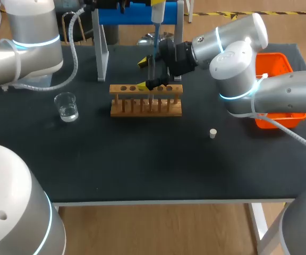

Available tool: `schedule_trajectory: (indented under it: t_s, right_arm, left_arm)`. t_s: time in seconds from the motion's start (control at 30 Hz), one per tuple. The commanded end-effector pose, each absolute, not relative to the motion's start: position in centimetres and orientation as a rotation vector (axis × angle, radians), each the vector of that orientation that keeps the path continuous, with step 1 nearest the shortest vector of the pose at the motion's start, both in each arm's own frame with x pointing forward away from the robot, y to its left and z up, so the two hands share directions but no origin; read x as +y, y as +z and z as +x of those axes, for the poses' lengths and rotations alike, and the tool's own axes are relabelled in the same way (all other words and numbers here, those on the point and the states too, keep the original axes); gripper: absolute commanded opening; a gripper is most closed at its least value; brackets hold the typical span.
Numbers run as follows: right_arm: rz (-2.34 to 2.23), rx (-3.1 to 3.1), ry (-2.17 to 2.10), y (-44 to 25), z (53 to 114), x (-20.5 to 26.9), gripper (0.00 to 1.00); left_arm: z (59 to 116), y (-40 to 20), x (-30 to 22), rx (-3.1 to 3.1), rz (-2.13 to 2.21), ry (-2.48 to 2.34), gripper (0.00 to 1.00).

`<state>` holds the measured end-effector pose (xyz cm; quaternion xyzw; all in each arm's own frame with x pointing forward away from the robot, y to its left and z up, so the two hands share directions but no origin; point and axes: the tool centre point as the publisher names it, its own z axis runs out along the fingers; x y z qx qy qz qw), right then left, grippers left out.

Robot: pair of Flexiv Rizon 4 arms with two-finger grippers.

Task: Invert the test tube, pick up the pipette, mount the tip to pipette, aspirate from beaker and dispense into the tube, eject the tip, return the pipette, and cap with the stopper.

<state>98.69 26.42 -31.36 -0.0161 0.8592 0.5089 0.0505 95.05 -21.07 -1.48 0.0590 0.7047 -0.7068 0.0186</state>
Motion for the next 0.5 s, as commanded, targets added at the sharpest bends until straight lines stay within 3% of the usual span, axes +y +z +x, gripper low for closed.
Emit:
schedule_trajectory:
  t_s: [0.03,0.5]
  right_arm:
    - [-0.052,2.620,1.548,-31.4,98.8,26.4,1.00]
    - [-0.052,2.620,1.548,-31.4,98.8,26.4,1.00]
  left_arm:
    - [94.8,-0.9,-21.1,2.199,0.178,-2.180,0.00]
    - [93.9,0.7,-21.1,2.196,0.197,-2.127,0.00]
